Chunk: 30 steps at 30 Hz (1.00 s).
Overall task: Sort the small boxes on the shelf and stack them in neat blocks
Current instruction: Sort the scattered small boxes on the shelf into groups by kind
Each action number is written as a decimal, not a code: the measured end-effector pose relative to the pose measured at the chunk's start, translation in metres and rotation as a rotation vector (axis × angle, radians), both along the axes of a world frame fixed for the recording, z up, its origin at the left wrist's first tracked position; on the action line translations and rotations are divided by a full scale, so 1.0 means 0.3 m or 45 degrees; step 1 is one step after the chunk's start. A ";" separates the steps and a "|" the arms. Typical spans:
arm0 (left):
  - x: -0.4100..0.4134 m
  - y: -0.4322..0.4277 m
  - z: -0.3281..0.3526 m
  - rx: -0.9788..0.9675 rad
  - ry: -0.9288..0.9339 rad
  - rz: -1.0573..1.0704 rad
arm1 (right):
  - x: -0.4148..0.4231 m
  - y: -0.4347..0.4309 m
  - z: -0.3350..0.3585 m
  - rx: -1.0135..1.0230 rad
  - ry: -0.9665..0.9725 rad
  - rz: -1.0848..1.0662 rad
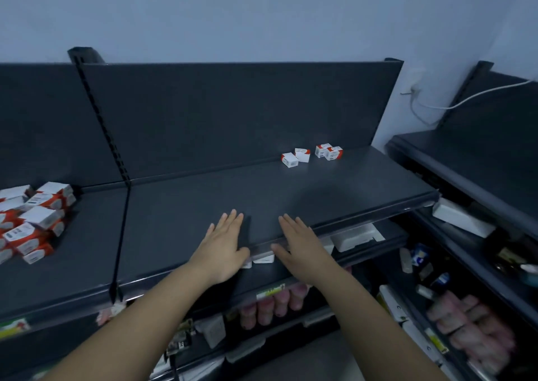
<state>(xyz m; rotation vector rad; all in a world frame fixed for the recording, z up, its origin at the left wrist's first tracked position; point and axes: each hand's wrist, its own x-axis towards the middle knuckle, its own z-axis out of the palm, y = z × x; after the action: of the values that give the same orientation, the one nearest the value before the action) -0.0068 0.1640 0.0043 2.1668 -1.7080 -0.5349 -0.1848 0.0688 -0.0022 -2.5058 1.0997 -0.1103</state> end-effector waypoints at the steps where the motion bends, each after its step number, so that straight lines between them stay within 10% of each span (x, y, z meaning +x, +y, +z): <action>1: -0.026 -0.016 -0.001 0.008 0.004 -0.006 | -0.028 -0.012 -0.004 0.004 -0.006 -0.008; 30: -0.034 -0.916 -0.043 -0.003 -0.029 -0.202 | -0.143 -0.716 0.006 -0.098 0.045 -0.196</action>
<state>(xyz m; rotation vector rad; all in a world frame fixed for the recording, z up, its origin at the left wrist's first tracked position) -0.0171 -0.1109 -0.0085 2.0545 -1.9029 -0.5505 -0.2276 -0.1461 -0.0004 -2.4963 1.3257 -0.1546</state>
